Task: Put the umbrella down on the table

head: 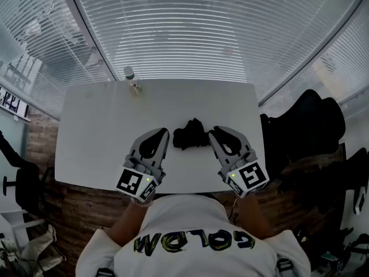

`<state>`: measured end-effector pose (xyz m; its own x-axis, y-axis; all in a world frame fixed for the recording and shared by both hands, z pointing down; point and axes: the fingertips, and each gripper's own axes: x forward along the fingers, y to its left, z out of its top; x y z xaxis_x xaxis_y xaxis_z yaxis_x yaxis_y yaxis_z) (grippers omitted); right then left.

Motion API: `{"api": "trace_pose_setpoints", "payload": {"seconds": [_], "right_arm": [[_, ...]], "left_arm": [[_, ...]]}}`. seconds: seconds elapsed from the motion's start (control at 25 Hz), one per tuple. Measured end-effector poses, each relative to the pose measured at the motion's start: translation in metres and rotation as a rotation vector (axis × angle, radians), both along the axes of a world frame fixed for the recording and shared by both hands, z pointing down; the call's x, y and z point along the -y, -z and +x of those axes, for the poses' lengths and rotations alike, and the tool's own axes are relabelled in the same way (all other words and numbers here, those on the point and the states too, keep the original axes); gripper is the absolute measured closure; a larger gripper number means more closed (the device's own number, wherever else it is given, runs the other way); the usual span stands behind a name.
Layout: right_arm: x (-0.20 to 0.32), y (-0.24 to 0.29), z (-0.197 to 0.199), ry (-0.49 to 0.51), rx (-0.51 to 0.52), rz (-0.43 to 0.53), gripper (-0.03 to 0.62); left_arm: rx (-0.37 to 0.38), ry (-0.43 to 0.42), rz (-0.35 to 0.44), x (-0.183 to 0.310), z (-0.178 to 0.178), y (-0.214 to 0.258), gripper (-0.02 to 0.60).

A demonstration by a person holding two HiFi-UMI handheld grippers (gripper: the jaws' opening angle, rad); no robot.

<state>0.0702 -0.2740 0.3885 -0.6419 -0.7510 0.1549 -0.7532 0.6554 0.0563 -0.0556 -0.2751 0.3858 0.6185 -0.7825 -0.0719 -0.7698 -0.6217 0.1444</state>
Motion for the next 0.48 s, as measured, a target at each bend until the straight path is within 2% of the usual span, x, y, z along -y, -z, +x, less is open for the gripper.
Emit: {"api": "trace_pose_setpoints", "payload": {"seconds": [0.48], "right_arm": [[0.0041,0.0018,-0.0038,-0.008,0.01,0.009,0.53]], "left_arm": [[-0.013,-0.005,0.005,0.0036,-0.0002,0.001,0.571]]}}
